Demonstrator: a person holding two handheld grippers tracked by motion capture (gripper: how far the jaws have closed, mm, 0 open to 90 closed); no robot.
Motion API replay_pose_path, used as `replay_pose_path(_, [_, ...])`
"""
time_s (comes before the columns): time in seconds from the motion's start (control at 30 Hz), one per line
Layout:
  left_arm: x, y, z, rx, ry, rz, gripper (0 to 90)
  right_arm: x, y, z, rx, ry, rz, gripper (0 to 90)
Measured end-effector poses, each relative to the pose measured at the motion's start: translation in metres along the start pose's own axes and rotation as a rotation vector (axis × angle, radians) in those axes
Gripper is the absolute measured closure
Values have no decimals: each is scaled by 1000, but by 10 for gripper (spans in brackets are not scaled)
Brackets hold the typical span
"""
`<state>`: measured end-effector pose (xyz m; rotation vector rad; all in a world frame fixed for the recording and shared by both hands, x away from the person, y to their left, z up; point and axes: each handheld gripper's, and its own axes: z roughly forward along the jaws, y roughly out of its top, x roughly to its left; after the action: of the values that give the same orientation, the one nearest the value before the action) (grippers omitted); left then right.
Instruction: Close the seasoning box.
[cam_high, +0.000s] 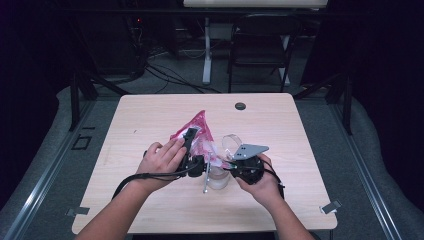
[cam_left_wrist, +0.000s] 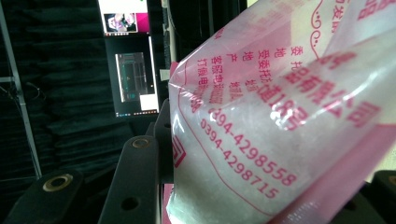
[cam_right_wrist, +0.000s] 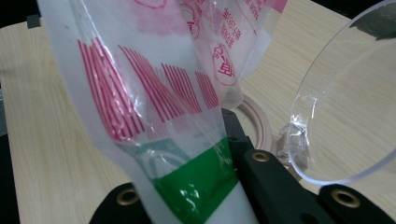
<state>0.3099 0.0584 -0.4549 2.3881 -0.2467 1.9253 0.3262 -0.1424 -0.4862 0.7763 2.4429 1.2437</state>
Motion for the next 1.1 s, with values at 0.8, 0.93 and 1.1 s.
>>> replay_pose_path(0.8, [0,0,-2,-1,7,20,628,-3,-1,0,0,3,9,900])
replay_pose_path(0.93, [0,0,-3,-1,5,21,628,-3,-2,0,-1,3,14,900])
replay_pose_path(1.1, [1,0,-3,-2,5,19,628,-4,-2,0,-2,0,19,900])
